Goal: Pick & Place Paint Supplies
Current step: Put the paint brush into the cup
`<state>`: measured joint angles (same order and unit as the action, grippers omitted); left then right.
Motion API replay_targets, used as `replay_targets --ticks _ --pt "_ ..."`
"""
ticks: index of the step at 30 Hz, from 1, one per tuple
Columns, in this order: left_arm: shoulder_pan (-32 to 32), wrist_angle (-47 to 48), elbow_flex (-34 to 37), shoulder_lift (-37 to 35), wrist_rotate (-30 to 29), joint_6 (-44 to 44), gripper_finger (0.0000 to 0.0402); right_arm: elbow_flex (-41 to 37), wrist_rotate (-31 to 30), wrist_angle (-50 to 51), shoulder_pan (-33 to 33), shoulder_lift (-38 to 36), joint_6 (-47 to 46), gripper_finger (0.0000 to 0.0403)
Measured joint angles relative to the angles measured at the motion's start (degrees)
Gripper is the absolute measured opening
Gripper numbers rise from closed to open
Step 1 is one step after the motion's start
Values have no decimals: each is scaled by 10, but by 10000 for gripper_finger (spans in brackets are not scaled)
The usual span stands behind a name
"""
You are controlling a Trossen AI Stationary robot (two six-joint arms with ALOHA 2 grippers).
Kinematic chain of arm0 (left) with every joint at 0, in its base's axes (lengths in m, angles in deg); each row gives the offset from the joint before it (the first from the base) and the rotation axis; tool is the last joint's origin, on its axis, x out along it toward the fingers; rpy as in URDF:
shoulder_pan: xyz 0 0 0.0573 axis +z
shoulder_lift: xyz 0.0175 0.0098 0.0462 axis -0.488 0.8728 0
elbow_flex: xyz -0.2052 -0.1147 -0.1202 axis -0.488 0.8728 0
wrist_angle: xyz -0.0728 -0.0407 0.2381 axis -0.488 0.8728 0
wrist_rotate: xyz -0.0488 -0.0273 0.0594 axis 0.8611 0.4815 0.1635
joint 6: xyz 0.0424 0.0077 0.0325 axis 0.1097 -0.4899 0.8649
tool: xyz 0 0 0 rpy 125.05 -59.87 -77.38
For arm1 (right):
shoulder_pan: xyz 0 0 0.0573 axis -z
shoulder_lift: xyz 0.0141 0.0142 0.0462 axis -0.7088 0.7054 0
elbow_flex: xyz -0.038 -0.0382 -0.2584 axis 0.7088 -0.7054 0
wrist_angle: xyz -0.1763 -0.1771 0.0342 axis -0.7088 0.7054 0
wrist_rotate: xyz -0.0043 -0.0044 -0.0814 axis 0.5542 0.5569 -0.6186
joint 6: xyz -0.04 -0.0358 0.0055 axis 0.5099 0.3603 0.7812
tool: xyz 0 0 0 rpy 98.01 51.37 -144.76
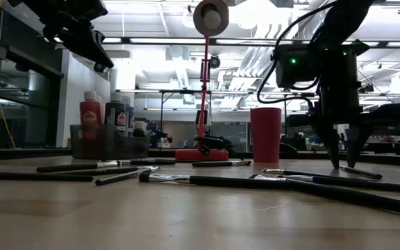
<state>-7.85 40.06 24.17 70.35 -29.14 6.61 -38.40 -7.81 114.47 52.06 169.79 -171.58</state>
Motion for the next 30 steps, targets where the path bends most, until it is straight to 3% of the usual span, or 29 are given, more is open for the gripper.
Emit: replay_targets --ticks 7,30 --pt "0 0 0 0 0 0 0 0 0 -3 -1 0 -1 65" --pt "0 0 0 0 0 0 0 0 12 -3 -1 0 -5 64"
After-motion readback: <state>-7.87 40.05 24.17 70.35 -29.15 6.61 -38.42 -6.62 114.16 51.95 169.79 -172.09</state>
